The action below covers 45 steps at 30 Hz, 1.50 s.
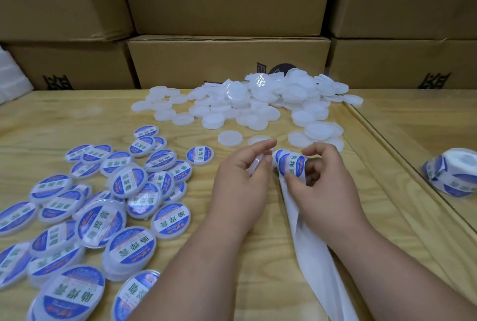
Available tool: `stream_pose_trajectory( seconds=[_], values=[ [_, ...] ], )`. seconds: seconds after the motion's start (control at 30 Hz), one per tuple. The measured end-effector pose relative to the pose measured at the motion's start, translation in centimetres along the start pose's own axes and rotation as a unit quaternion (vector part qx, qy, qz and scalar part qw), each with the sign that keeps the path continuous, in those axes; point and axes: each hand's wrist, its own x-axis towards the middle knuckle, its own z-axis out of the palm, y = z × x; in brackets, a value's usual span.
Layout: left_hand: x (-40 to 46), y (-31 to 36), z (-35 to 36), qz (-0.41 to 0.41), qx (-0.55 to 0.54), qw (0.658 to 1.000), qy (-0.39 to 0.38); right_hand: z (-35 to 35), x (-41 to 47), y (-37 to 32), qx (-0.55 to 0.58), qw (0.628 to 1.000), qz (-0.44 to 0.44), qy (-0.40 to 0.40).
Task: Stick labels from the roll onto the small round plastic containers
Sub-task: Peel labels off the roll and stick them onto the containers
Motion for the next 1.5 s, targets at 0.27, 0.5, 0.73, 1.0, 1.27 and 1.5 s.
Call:
stream_pose_trajectory(
  seconds=[0.27, 0.5, 0.73, 1.0, 1.27, 1.5],
  values=[
    [0.2, -0.5, 0.5, -0.027, 0.046, 0.999, -0.01, -0.3, -0.2, -0.5, 0.073, 0.997, -0.019, 0.003],
    [0.2, -0.3, 0.5, -0.05, 0.005, 0.998, -0.038, -0.6, -0.3, -0.7, 0.14, 0.99, -0.008, -0.025],
    [0.5, -0.2, 0.5, -0.038, -0.03, 0.999, -0.006, -0.4, 0.0, -0.6, 0.134, 0.991, 0.024, 0.017],
    [0.5, -0.3, 0.5, -0.036, -0.021, 0.999, -0.008, -0.6, -0.2, -0.8, 0.121, 0.992, 0.025, -0.038],
    [0.3, -0.4, 0.9, 0.021, 0.114, 0.993, -0.009, -0.6, -0.1, -1.0, 0.131, 0.991, 0.013, -0.029],
    [0.3, -0.4, 0.8, -0.033, 0.069, 0.997, -0.022, -0.8, -0.3, -1.5, 0.146, 0.987, 0.024, -0.066]
  ],
)
